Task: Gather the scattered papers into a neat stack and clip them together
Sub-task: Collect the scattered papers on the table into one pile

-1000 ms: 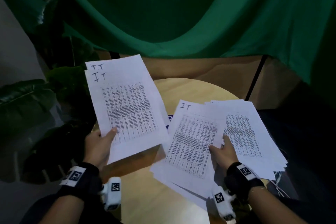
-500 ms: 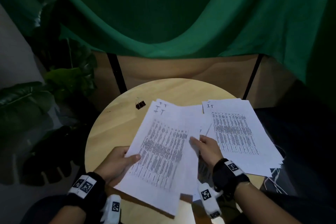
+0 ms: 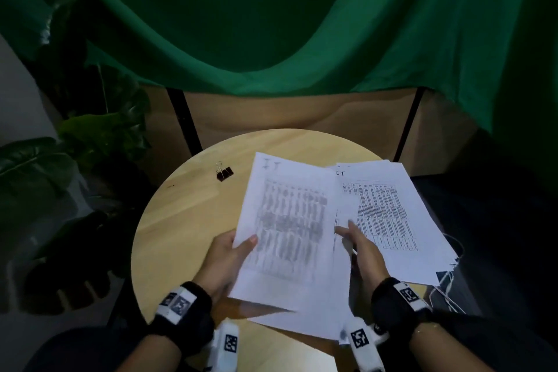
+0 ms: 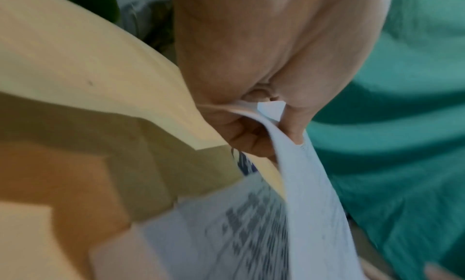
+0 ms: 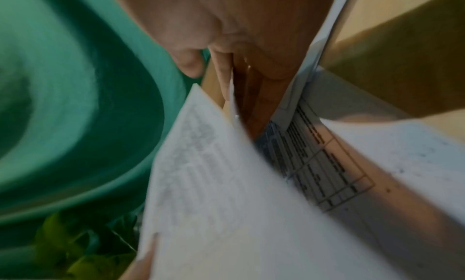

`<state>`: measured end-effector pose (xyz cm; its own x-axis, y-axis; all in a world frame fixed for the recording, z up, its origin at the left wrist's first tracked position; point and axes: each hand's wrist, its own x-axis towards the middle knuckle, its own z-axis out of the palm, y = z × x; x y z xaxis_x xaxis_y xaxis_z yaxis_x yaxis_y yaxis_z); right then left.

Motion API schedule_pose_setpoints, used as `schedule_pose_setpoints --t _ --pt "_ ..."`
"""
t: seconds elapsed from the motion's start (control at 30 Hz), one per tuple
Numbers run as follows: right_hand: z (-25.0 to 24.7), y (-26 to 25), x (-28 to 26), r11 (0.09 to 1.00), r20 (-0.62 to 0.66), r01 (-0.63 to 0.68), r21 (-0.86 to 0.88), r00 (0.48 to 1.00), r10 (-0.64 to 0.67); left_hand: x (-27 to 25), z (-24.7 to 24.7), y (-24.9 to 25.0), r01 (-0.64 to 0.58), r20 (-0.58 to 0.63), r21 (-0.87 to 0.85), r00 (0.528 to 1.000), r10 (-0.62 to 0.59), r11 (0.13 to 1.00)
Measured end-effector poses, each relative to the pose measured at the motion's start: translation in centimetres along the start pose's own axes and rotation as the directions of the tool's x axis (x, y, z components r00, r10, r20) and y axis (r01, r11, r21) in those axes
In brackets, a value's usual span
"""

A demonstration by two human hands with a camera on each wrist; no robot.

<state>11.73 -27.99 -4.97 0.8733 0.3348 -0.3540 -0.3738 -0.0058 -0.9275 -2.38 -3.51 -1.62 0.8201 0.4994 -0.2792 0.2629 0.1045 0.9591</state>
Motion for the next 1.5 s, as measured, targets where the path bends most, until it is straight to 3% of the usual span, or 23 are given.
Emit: schedule_pose_setpoints --t 0.1,0.17,0.23,0.33,0.43,0.5,0.63,0.7,0.83,0.9,1.0,1.07,1.23,1.4,1.5 --pt "-0.7 0.6 0.4 0.99 0.035 0.004 0.144 0.999 -0.009 0.4 3.7 -2.6 0.005 -0.023 0.072 1.0 -0.003 0.997" --pt "-1.3 0.7 0.6 0.991 -0.015 0.052 0.124 0.999 -0.05 1.0 5.2 -3.7 0.017 -0.006 0.086 1.0 -0.017 0.996" --pt "-2.8 0.9 1.1 0.991 -0.075 0.09 0.104 0.994 -0.082 1.4 6.0 -3.9 -0.011 -0.019 0.26 1.0 0.016 0.966" --pt "-7.3 3.0 3.8 0.989 -0.113 0.121 0.082 0.987 -0.111 1.4 6.4 -3.6 0.007 -0.144 0.597 0.985 0.098 0.802" --pt "-8.4 -0.2 1.2 0.991 -0.142 0.119 0.056 0.984 -0.11 0.9 7.0 -3.8 0.03 -0.076 0.871 0.994 0.075 0.49" --pt "-8.3 -1.8 -0.6 0.986 -0.151 0.115 0.123 0.984 -0.096 0.8 7.3 -4.0 0.03 -0.048 0.94 0.998 0.044 0.34" --pt "-9.2 -2.2 -1.5 0.983 -0.115 0.1 0.153 0.99 -0.083 2.4 6.7 -3.5 0.12 -0.12 0.953 0.993 -0.018 0.28" --pt "-9.7 -1.8 -1.1 0.993 -0.106 0.029 0.111 0.994 -0.018 3.0 5.6 -2.7 0.162 -0.137 0.926 0.986 -0.096 0.34" --pt "-9.4 -1.6 -1.1 0.991 -0.095 -0.069 0.118 0.992 0.08 4.9 1.3 -3.7 0.224 -0.115 0.786 0.969 -0.22 0.576" --pt "-8.9 -1.3 -1.2 0.983 -0.094 -0.085 0.161 0.99 0.101 5.1 -1.1 -3.7 0.209 -0.136 0.734 0.978 -0.16 0.646" --pt "-8.5 -0.2 -0.9 0.98 -0.081 -0.099 0.173 0.99 0.114 3.6 -4.1 -0.9 0.142 -0.214 0.765 0.976 0.04 0.629" --pt "-7.9 0.1 -0.8 0.981 -0.085 -0.106 0.161 0.989 0.12 2.5 -6.2 1.2 0.092 -0.276 0.711 0.949 0.155 0.698" --pt "-5.5 -0.1 -1.3 0.988 -0.071 -0.087 0.128 0.993 0.097 0.4 -10.5 5.1 -0.089 -0.382 0.456 0.879 0.285 0.886" --pt "-2.3 -1.6 -2.4 0.961 -0.04 -0.049 0.271 0.997 0.062 -1.6 -8.8 5.8 -0.216 -0.352 0.156 0.9 0.258 0.964" --pt "-0.6 -3.1 -3.8 0.991 0.041 -0.057 0.119 0.998 0.053 -1.8 -6.0 3.3 -0.188 -0.27 0.082 0.941 0.204 0.979"
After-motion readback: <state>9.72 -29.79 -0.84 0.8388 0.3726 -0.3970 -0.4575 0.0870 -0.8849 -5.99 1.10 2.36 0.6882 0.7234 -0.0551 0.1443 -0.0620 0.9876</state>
